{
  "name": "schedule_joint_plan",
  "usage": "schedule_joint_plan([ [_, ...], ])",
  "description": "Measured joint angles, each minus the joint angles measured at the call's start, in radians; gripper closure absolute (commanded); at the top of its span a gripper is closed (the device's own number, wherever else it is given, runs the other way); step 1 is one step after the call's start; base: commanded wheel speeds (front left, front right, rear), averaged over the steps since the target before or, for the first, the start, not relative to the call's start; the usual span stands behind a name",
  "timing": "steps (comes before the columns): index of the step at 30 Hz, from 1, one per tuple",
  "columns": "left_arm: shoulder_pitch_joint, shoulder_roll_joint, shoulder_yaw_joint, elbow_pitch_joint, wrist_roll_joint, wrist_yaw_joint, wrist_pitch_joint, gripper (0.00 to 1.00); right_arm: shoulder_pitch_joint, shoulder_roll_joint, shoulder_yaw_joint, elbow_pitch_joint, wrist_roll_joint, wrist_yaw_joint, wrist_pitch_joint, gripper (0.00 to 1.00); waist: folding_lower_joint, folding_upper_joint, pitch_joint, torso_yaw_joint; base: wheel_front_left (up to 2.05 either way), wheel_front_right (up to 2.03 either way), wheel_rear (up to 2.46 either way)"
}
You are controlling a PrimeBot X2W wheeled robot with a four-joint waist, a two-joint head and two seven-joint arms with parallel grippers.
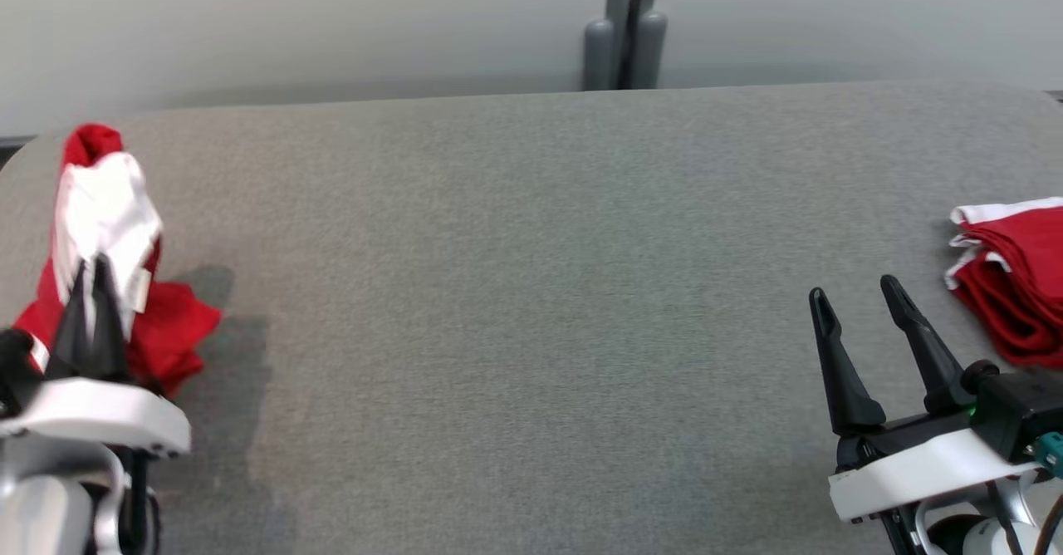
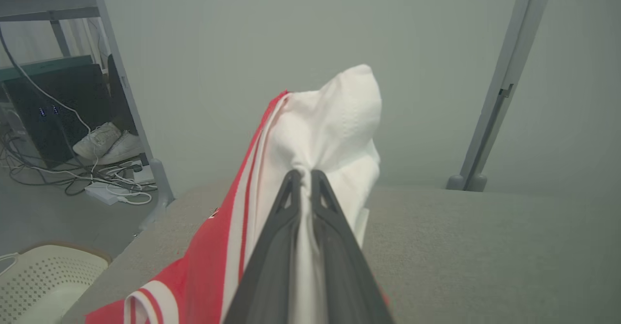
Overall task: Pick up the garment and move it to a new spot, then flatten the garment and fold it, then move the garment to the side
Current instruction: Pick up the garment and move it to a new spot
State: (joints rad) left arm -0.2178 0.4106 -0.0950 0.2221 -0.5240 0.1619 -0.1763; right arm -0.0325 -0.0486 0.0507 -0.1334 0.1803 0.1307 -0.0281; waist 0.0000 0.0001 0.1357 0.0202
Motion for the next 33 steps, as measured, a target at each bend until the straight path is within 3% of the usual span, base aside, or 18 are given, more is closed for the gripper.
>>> schedule_joint_plan([
  [6, 0.148, -0.011, -0.042, -0.218, 0.027, 0.066, 0.086, 1.00, 0.021, 0.000, 0.005, 0.006, 0.021, 0.000, -0.001, 0.00, 0.0000, 0.0000, -0.028, -0.070, 0.00, 0.00, 0.00],
  [13, 0.166, -0.016, -0.140, -0.332, 0.057, 0.065, 0.179, 1.00, 0.008, 0.001, 0.027, 0.007, 0.020, 0.000, -0.004, 0.00, -0.0001, 0.0000, -0.025, -0.167, 0.00, 0.00, 0.00],
  [23, -0.005, -0.094, -0.357, -0.266, 0.098, -0.073, 0.248, 1.00, -0.018, 0.000, 0.023, 0.026, 0.062, 0.000, -0.051, 0.00, 0.0000, 0.0000, 0.045, -0.305, 0.00, 0.00, 0.00],
  [29, -0.112, -0.178, -0.479, -0.118, 0.109, -0.178, 0.255, 1.00, -0.019, 0.000, 0.023, 0.058, 0.083, 0.000, -0.093, 0.00, -0.0001, 0.0000, 0.113, -0.377, 0.00, 0.00, 0.00],
  [33, -0.144, -0.211, -0.524, -0.008, 0.111, -0.217, 0.234, 1.00, -0.031, 0.000, 0.033, 0.078, 0.094, 0.000, -0.111, 0.00, -0.0001, 0.0000, 0.145, -0.403, 0.00, 0.00, 0.00],
])
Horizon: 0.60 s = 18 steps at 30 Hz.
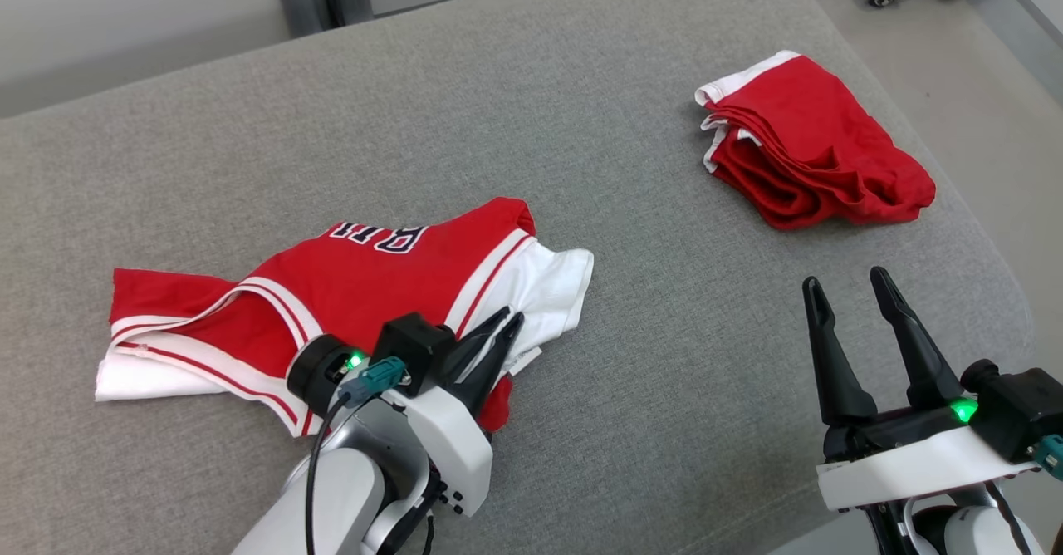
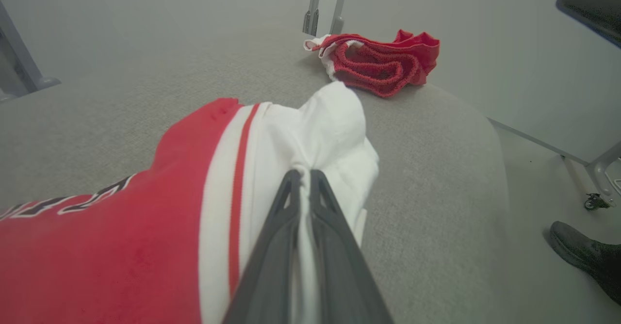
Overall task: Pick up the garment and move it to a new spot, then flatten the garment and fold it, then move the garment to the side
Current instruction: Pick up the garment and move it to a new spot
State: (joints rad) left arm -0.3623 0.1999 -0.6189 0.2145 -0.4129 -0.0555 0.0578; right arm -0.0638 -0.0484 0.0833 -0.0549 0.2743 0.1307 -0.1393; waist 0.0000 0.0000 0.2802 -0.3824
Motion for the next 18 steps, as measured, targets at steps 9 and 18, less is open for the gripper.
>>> schedule_joint_plan([
  [9, -0.053, -0.044, -0.043, 0.111, 0.008, -0.032, -0.072, 0.00, -0.014, 0.001, -0.013, 0.033, 0.006, 0.000, -0.019, 0.00, 0.0000, 0.0000, 0.014, 0.031, 0.00, 0.00, 0.00],
  [18, -0.057, -0.041, 0.046, 0.057, -0.011, 0.023, -0.212, 0.00, -0.026, 0.001, -0.040, 0.021, -0.033, 0.000, -0.004, 0.00, 0.0000, 0.0000, -0.015, 0.112, 0.00, 0.00, 0.00],
])
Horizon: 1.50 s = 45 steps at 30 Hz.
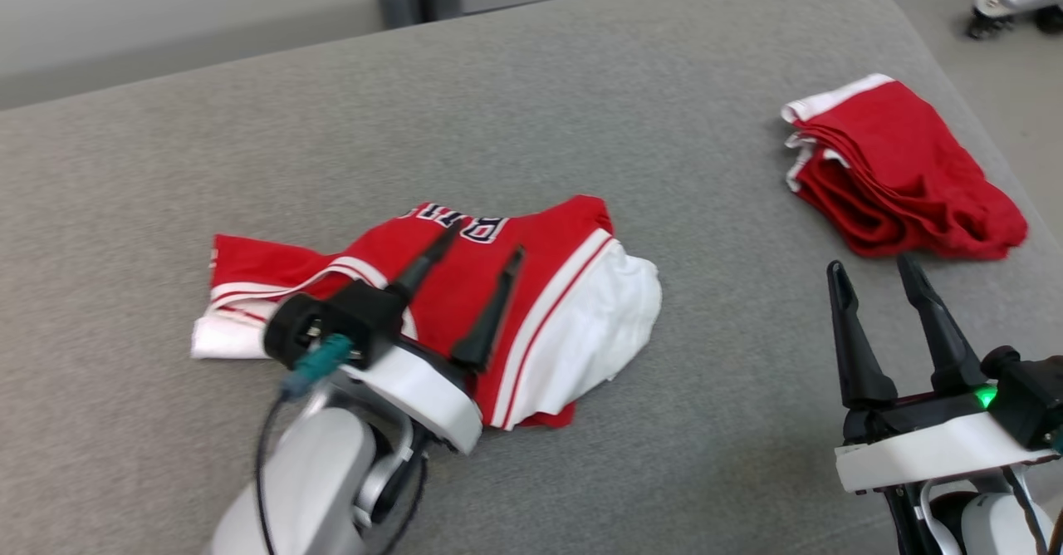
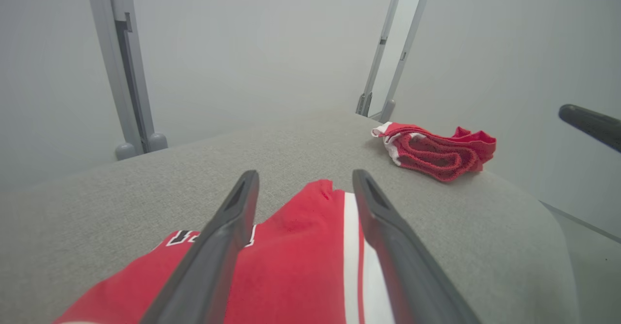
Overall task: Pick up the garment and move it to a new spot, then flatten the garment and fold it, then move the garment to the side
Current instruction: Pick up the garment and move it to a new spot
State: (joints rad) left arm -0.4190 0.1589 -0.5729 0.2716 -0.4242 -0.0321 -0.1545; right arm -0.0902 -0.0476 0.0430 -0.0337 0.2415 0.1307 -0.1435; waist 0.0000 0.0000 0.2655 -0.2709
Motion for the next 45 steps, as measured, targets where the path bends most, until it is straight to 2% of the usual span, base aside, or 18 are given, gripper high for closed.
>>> schedule_joint_plan([
  [7, 0.043, 0.040, 0.148, -0.024, -0.055, 0.080, -0.078, 0.00, 0.012, 0.000, -0.020, -0.017, -0.026, 0.000, 0.033, 0.00, 0.0001, 0.0000, -0.041, 0.090, 0.00, 0.00, 0.00],
  [14, 0.129, 0.111, 0.287, -0.066, -0.087, 0.122, -0.101, 0.00, 0.039, 0.000, -0.036, -0.039, -0.055, 0.000, 0.068, 0.00, 0.0000, 0.0000, -0.089, 0.178, 0.00, 0.00, 0.00],
  [17, 0.176, 0.136, 0.335, -0.093, -0.093, 0.127, -0.103, 0.00, 0.043, 0.000, -0.038, -0.049, -0.058, 0.000, 0.082, 0.00, 0.0000, 0.0000, -0.109, 0.210, 0.00, 0.00, 0.00],
  [25, 0.314, 0.172, 0.464, -0.217, -0.121, 0.084, -0.106, 0.00, 0.085, 0.000, -0.044, -0.059, -0.068, 0.000, 0.110, 0.00, 0.0000, 0.0000, -0.158, 0.260, 0.00, 0.00, 0.00],
  [32, 0.435, 0.156, 0.484, -0.291, -0.097, 0.067, -0.106, 0.00, 0.129, 0.000, -0.051, -0.067, -0.073, 0.000, 0.131, 0.00, 0.0000, 0.0000, -0.210, 0.281, 0.00, 0.00, 0.00],
  [45, 0.566, 0.147, 0.437, -0.340, -0.067, 0.104, -0.060, 0.00, 0.204, 0.000, -0.059, -0.108, -0.079, 0.000, 0.167, 0.00, 0.0000, 0.0000, -0.275, 0.296, 0.00, 0.00, 0.00],
])
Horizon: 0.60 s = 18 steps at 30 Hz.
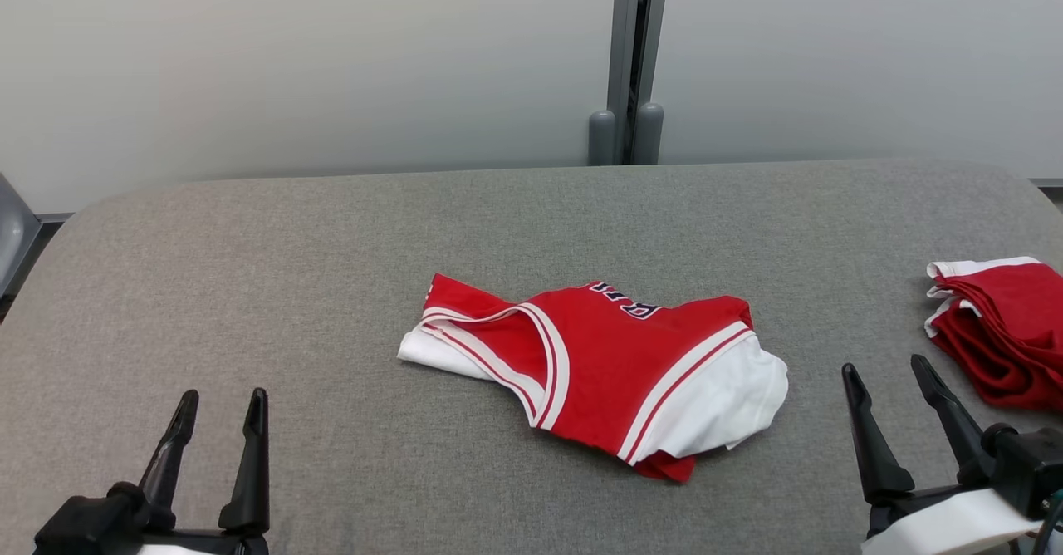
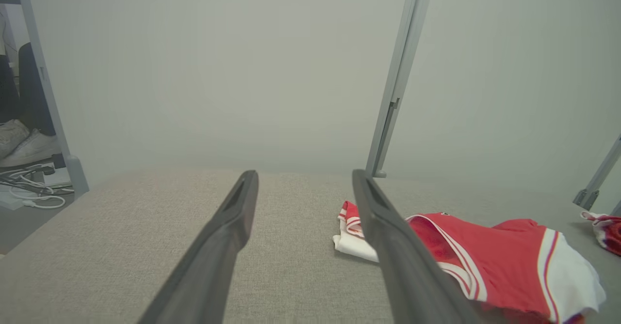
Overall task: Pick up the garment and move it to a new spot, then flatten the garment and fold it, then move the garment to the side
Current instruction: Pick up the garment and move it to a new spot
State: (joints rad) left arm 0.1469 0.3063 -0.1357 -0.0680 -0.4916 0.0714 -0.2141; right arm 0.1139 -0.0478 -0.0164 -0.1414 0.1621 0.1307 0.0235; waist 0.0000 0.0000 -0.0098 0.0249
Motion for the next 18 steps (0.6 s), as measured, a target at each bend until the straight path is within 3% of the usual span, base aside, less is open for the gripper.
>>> schedule_joint_plan([
  [18, 0.019, 0.005, -0.015, -0.001, -0.001, 0.020, 0.026, 0.00, 0.019, 0.000, -0.008, -0.018, -0.004, 0.000, 0.016, 0.00, 0.0000, 0.0000, 0.003, -0.007, 0.00, 0.00, 0.00],
])
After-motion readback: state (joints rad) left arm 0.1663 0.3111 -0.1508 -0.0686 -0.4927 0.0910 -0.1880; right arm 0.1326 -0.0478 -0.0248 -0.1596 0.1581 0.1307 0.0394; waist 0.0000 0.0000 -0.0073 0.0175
